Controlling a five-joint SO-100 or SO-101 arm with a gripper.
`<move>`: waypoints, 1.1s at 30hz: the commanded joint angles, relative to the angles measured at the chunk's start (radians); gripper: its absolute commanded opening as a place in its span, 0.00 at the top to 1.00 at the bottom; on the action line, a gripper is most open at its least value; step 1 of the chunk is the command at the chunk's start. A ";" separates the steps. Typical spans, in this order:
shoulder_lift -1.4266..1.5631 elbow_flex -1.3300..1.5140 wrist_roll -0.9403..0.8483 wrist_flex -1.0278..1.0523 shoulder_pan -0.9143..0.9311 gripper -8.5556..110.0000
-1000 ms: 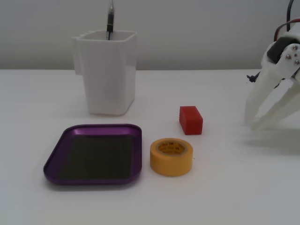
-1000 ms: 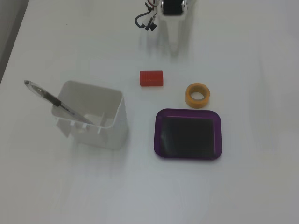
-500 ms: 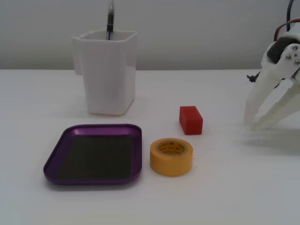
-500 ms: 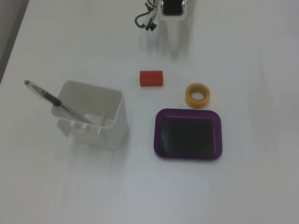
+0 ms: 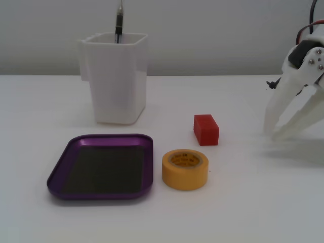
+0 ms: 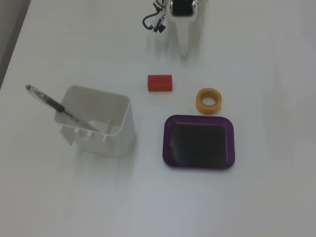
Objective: Pick up the red cube and place it in the box.
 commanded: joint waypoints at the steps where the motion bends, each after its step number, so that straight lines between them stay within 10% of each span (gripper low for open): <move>1: 0.104 -0.089 -0.003 -0.009 -0.005 0.93; 9: -0.046 -0.379 -0.066 -0.011 0.071 0.90; 33: -1.759 -1.457 -0.265 0.176 0.137 0.75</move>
